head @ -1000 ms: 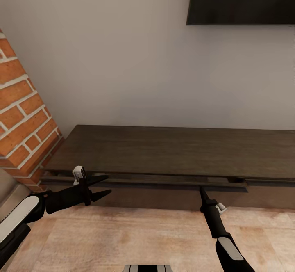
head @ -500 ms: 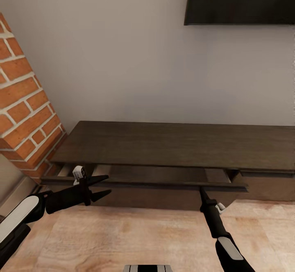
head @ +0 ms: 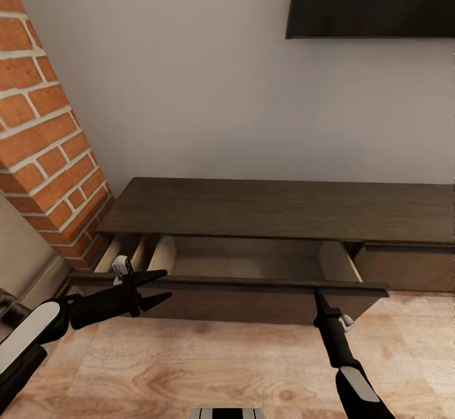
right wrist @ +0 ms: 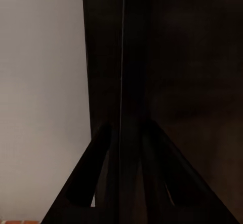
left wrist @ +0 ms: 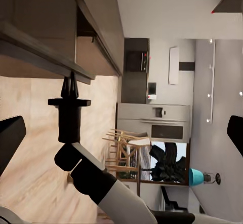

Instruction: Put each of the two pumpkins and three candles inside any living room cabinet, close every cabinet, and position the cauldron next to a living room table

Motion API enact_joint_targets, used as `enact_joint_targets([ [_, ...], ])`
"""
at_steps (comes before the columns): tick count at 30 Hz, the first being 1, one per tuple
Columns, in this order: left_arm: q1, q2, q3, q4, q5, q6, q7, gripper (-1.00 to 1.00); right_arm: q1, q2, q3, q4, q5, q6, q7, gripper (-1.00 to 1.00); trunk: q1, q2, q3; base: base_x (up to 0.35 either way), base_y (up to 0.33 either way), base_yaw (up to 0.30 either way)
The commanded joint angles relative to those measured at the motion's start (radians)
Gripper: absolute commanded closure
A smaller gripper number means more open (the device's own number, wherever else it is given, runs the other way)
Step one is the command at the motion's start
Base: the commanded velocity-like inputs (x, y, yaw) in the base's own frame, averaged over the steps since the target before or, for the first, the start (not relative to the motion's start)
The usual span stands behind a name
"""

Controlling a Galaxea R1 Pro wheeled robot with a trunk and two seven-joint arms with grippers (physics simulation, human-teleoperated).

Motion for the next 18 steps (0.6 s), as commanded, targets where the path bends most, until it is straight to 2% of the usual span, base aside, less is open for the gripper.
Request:
enact_joint_targets([
  [1,-0.002,0.001,-0.002,0.001,-0.007,0.000,-0.010,-1.00,-0.001,0.001,0.051,-0.001,-0.005,0.018,0.011,1.00,-0.001,0.000,-0.001,-0.231,0.079,0.000],
  [18,-0.001,0.001,-0.002,0.001,-0.007,0.000,-0.010,-1.00,-0.001,0.001,0.051,-0.001,-0.006,0.018,0.011,1.00,-0.001,0.000,-0.001,-0.226,0.013,0.000],
])
